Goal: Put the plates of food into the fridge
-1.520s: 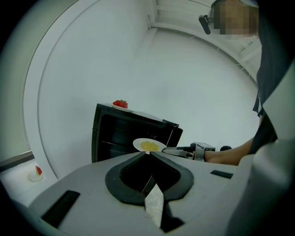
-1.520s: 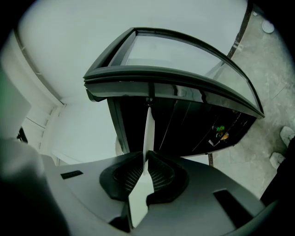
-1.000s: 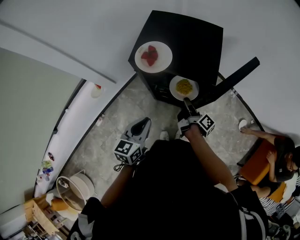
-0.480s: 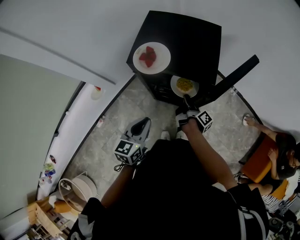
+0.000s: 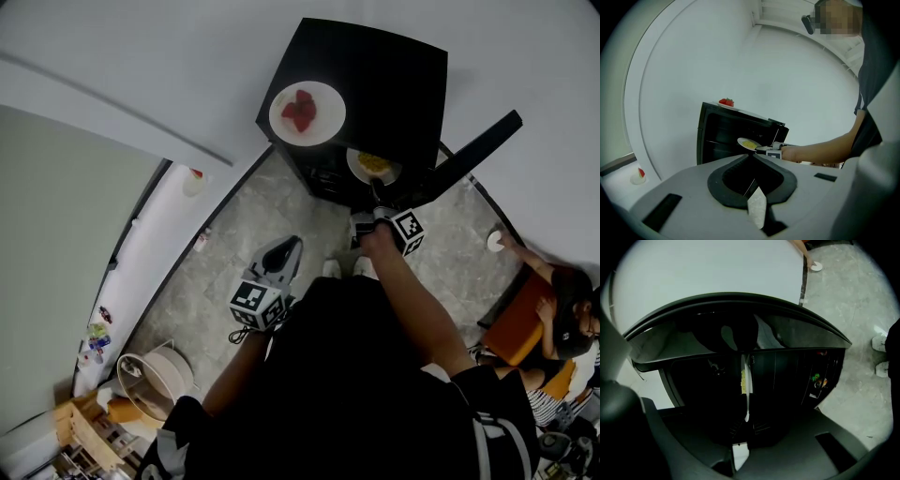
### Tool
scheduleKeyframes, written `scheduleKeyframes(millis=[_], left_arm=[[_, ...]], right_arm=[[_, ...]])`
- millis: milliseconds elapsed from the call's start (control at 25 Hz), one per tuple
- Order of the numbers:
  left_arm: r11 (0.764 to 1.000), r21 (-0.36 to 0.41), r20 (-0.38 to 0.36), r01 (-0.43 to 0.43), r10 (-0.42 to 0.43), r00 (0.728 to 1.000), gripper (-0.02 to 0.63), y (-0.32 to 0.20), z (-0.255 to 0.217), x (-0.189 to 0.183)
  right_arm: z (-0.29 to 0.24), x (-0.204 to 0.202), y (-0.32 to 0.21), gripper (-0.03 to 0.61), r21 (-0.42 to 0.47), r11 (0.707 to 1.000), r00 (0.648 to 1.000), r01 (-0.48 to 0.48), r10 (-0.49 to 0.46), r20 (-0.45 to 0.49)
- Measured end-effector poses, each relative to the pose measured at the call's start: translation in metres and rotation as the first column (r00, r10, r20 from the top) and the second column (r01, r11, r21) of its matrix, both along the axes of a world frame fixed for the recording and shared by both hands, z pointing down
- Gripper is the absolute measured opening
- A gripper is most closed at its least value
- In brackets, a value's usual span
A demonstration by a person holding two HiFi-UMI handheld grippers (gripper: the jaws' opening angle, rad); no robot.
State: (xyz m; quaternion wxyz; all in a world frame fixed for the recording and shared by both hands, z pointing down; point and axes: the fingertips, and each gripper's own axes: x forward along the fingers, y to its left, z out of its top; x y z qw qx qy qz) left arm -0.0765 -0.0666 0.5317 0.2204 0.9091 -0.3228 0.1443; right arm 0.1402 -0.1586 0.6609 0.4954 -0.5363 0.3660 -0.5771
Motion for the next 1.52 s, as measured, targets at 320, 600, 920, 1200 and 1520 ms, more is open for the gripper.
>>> scheduleKeyframes(millis=[320, 600, 920, 1200, 1520], left_arm=[[1.0, -0.011, -0.004, 0.0, 0.0, 1.0, 0.031, 0.002, 0.001, 0.0], [1.0, -0.009, -0.007, -0.006, 0.006, 1.0, 0.031, 0.005, 0.001, 0.002], [1.0, -0.006, -0.009, 0.006, -0.006, 1.0, 0.031, 0.006, -0.001, 0.001], [1.0, -0.019, -0.011, 0.014, -0.015, 1.0, 0.031, 0.009, 0.002, 0.001], [0.999, -0.009, -0.008, 0.034, -0.034, 0.999, 0.031, 0.006, 0.0, 0.0]], right_arm=[[0.006, 0.009, -0.008, 0.034, -0.023, 0.999, 0.999, -0.045, 0.045, 0.001], [0.005, 0.018, -0.019, 0.034, -0.029, 0.997, 0.998, -0.067, 0.067, -0.009], [0.012, 0.023, -0.023, 0.034, -0.08, 0.993, 0.995, -0.091, 0.087, -0.055], [0.02, 0.035, -0.028, 0.034, -0.098, 0.983, 0.981, -0.155, 0.141, -0.137], [0.013, 0.038, -0.035, 0.035, -0.062, 0.981, 0.975, -0.185, 0.175, -0.135]])
